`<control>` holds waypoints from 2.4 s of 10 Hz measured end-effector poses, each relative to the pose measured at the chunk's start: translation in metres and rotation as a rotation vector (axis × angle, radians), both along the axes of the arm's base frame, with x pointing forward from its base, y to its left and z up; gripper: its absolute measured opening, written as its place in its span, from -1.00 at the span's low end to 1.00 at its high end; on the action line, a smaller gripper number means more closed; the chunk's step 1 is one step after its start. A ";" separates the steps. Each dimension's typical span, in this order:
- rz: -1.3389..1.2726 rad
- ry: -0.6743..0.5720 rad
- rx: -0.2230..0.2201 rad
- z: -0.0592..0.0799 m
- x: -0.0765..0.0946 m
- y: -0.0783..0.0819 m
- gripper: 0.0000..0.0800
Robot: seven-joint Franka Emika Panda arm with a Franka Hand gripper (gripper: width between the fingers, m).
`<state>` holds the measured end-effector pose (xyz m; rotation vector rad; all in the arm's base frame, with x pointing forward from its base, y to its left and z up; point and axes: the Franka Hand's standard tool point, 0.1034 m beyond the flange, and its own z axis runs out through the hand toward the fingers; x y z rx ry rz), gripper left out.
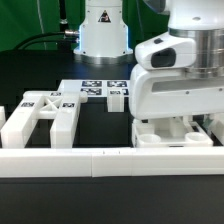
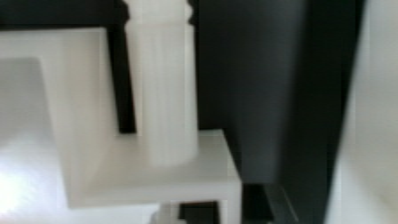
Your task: Assemble chair
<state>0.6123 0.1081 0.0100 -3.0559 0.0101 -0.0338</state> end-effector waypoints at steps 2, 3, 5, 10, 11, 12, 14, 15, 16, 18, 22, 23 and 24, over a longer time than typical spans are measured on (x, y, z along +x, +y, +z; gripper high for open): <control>0.001 0.000 0.000 0.001 0.002 0.011 -0.92; 0.001 0.000 -0.001 0.000 0.003 0.011 -0.92; 0.001 0.000 -0.001 0.000 0.003 0.011 -0.92; -0.015 -0.004 -0.013 0.027 0.008 -0.004 0.00; -0.014 -0.004 -0.013 0.039 0.006 -0.005 0.33; -0.007 -0.006 -0.012 0.049 0.005 -0.010 0.33; -0.011 -0.002 -0.017 0.067 -0.015 -0.032 0.61; -0.022 0.010 -0.023 0.065 -0.034 -0.041 0.62; -0.031 0.002 -0.028 0.064 -0.049 -0.047 0.62; -0.034 0.012 -0.036 0.058 -0.079 -0.052 0.62; -0.042 -0.015 -0.039 0.043 -0.096 -0.055 0.62; -0.041 -0.005 -0.043 0.031 -0.114 -0.058 0.62; -0.033 -0.015 -0.048 0.023 -0.122 -0.062 0.62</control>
Offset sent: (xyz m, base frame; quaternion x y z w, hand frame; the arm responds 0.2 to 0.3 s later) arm 0.0068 0.0092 -0.0028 -0.0027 0.0001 0.0076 1.0000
